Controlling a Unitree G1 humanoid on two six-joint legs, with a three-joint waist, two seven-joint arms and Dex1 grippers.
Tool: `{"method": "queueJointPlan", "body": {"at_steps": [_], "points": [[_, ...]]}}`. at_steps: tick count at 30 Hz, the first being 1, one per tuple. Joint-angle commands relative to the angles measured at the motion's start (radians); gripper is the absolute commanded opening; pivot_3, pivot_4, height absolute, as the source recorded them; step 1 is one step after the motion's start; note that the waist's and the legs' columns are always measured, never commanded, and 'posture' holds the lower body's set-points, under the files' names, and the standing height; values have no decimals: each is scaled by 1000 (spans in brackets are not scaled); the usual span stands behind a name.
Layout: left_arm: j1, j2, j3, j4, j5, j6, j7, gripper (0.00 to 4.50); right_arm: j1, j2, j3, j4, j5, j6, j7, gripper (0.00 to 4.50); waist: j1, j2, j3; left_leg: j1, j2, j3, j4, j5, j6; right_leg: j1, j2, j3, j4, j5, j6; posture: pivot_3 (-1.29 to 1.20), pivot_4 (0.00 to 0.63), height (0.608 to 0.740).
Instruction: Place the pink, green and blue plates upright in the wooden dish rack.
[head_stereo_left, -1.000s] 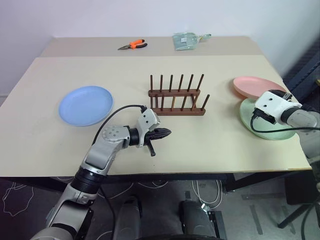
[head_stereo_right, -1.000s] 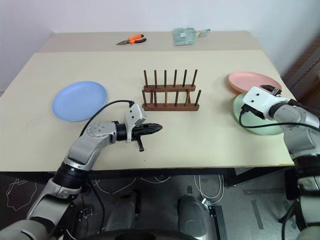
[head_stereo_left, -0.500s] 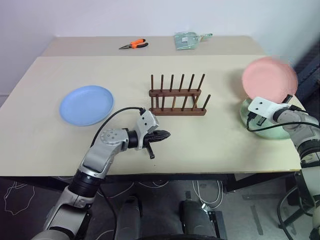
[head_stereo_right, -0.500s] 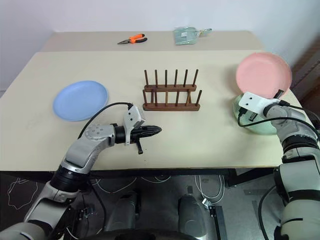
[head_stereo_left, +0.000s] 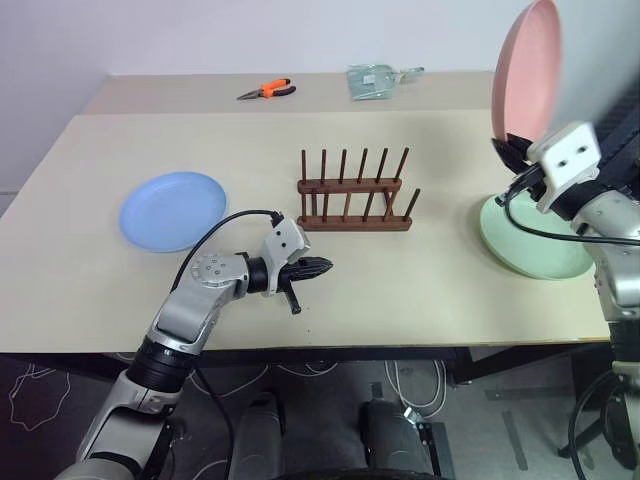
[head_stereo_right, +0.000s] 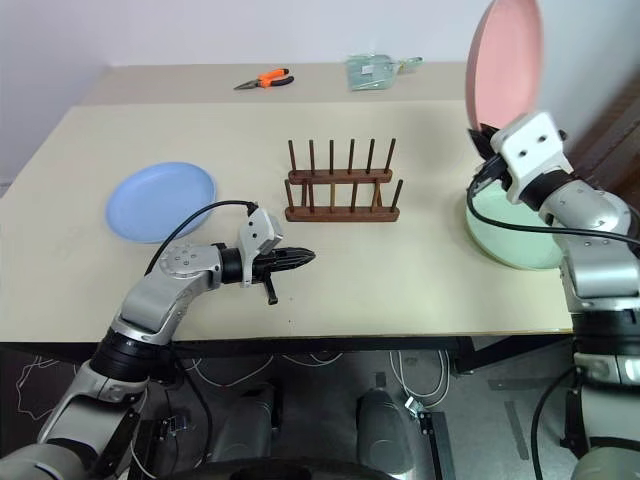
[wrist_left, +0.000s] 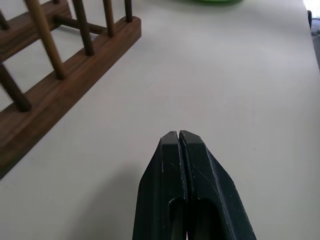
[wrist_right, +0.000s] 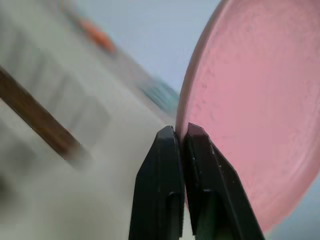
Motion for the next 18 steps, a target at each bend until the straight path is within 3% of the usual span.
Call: {"method": "queueJointPlan", "body": {"at_steps": [1, 9, 18], "points": [[-21, 15, 37, 12, -18, -30, -17, 0, 17, 11, -142, -213, 453, 253, 34, 33, 2, -1, 0, 0, 0, 0, 0, 0, 0, 0, 0, 0, -1, 0, 0, 0, 150, 740], [-25, 21, 45, 0, -42, -24, -42, 0, -11, 16, -156, -175, 585, 421, 111, 33, -5, -2, 0, -1, 0, 0, 0, -1, 1, -1, 0, 0, -1, 0, -2, 0, 150, 740], [2, 30, 40, -29, -41, -17, -31, 0, -144, 67, -52, 46, 446, 441, 231, 33, -3, -2, 0, -3, 0, 0, 0, -1, 1, -3, 0, 0, -1, 0, -1, 0, 150, 740]]}}
